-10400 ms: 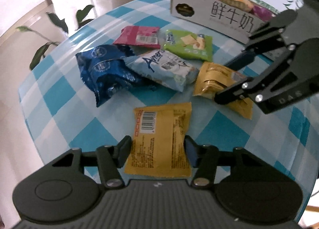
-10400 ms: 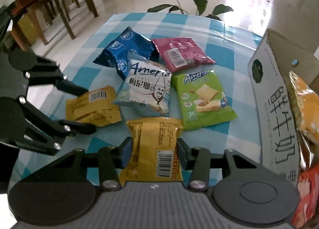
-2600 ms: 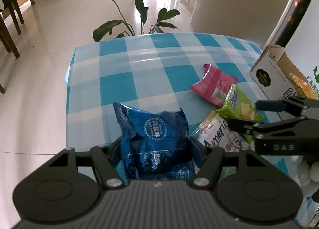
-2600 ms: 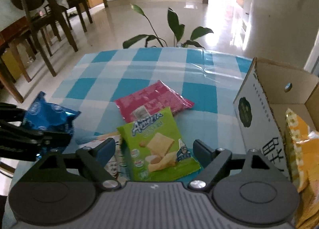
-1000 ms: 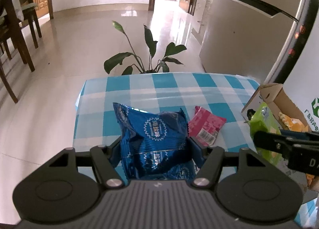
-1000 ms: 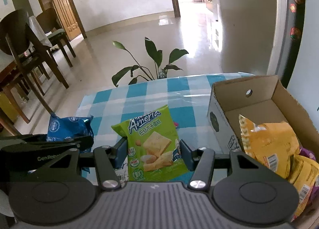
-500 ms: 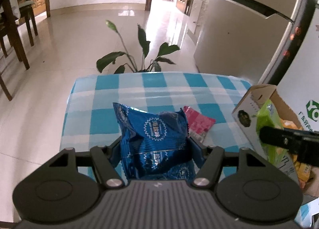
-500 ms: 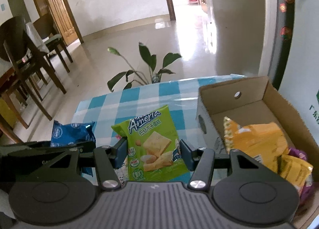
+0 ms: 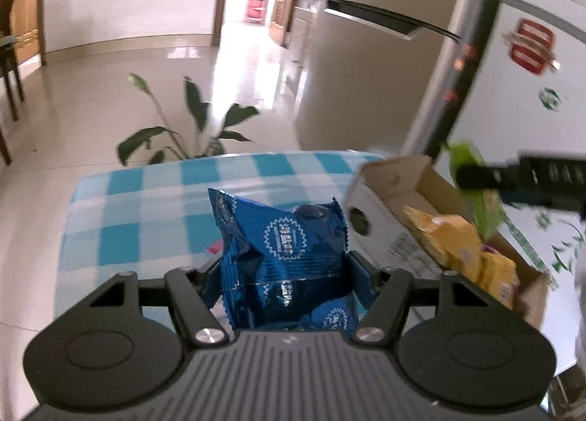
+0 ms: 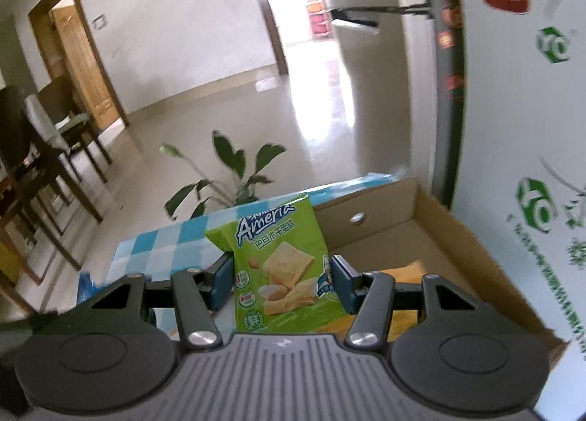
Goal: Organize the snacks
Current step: 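Lift the green bag with the right tool while the left tool lifts the blue bag toward the box, then lower the green and blue bags into the box and open both tools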
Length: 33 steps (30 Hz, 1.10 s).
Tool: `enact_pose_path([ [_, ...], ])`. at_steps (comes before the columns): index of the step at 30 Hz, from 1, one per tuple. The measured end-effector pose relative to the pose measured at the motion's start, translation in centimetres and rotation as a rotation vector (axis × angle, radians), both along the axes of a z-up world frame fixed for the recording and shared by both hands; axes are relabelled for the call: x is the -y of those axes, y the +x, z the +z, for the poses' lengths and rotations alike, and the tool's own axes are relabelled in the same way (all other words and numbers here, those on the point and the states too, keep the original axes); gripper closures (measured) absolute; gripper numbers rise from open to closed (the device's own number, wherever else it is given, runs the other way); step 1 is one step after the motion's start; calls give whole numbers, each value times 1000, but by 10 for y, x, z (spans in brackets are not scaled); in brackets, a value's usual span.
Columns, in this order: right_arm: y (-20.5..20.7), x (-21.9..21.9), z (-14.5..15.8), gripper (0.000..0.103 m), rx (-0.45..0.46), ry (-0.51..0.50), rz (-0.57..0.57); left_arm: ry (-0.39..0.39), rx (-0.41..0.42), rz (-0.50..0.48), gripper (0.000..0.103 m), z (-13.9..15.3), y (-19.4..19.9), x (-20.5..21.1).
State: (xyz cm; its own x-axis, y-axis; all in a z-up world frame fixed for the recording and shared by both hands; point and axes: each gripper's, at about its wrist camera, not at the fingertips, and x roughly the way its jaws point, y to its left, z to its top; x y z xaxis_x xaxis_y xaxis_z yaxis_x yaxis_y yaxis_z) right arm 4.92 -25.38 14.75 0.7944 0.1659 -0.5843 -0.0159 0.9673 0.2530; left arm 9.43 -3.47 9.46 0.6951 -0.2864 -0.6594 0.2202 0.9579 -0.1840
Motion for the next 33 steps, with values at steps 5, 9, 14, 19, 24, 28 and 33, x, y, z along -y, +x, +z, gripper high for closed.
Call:
enact_pose_path([
  [5,-4,26,6,42,17,9,-52,-44,-10,-46,36,1,-7,29],
  [9,-7,43,9,41,29,28,-101,-82,-8,-72,35,6,-6,54],
  [14,-6,56,8,41,9,34,-180,-108,2,-122,35,13,0,91],
  [19,-8,71,7,41,7,49,-247,-125,-5,-182,35,12,4,125],
  [24,-12,86,5,41,2,73,-297,-113,-5,-232,34,14,7,156],
  [28,-13,93,3,39,-2,99,-339,-44,-5,-257,26,16,9,178],
  [33,-17,97,5,17,21,112,-362,59,18,-226,13,21,9,182],
])
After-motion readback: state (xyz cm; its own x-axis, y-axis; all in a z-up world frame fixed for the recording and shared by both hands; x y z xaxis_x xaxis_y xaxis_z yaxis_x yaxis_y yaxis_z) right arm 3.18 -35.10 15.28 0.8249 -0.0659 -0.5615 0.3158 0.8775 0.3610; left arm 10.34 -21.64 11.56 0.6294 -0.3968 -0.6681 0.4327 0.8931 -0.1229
